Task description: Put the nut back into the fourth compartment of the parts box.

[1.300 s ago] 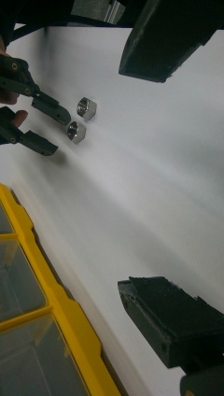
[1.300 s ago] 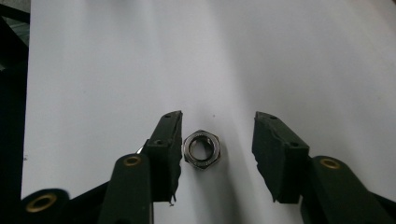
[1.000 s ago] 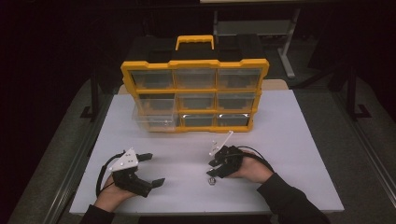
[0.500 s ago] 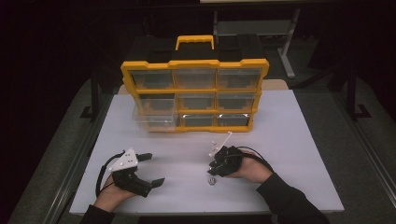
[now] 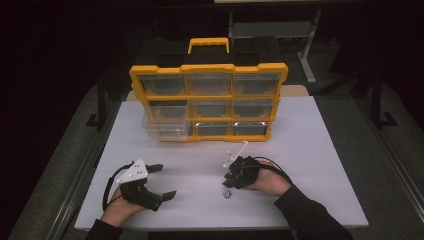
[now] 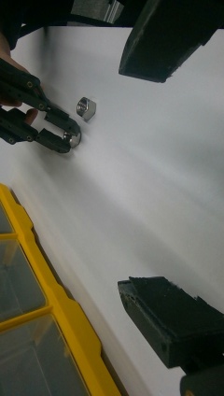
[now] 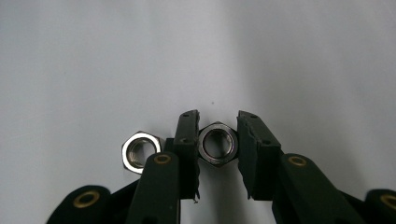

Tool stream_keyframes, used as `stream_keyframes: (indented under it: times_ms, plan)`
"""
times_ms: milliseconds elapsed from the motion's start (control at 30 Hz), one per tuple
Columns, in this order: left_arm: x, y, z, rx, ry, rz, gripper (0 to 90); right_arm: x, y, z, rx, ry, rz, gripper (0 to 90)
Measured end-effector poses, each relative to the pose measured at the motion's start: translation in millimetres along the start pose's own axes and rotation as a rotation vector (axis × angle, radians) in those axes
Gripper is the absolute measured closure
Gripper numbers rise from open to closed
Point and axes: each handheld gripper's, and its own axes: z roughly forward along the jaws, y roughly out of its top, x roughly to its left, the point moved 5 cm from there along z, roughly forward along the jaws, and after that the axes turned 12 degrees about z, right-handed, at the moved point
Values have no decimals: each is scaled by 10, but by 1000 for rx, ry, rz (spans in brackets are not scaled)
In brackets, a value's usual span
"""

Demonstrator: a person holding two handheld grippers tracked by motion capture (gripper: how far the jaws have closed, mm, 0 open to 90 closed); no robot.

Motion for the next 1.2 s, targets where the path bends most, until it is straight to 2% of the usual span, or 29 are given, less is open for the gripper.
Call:
stream_keyframes:
  times_ms: [267,333,533,567,600,633,700,767,967,1000,1200]
  plan:
    - [-1,0,-2,3,-1,6,0,-22,45,-66,-3,-10,27,693]
    - [-1,1,-4,4,-1,6,0,-22,74,-83,-17,-7,32,693]
    - [-1,1,-5,4,-1,6,0,-29,131,-132,-13,-2,55,692]
    - [0,1,-6,3,-1,4,0,-44,145,-136,-20,-3,39,693]
    - [1,1,-6,3,0,2,0,-38,151,-149,-16,-7,58,693]
    - [2,3,-8,1,2,4,0,-49,166,-158,-20,-9,46,693]
    - [8,4,-11,1,3,9,0,-43,192,-187,-21,-7,62,693]
    - [11,2,-12,1,4,9,0,-41,225,-211,-26,-5,52,693]
    - [12,-4,-9,0,2,5,0,-15,324,-274,-29,-7,66,693]
    - [15,-5,-7,1,2,6,0,-23,343,-282,-36,-7,49,693]
    - [17,-5,-7,-2,1,3,0,-36,457,-388,-60,-13,70,693]
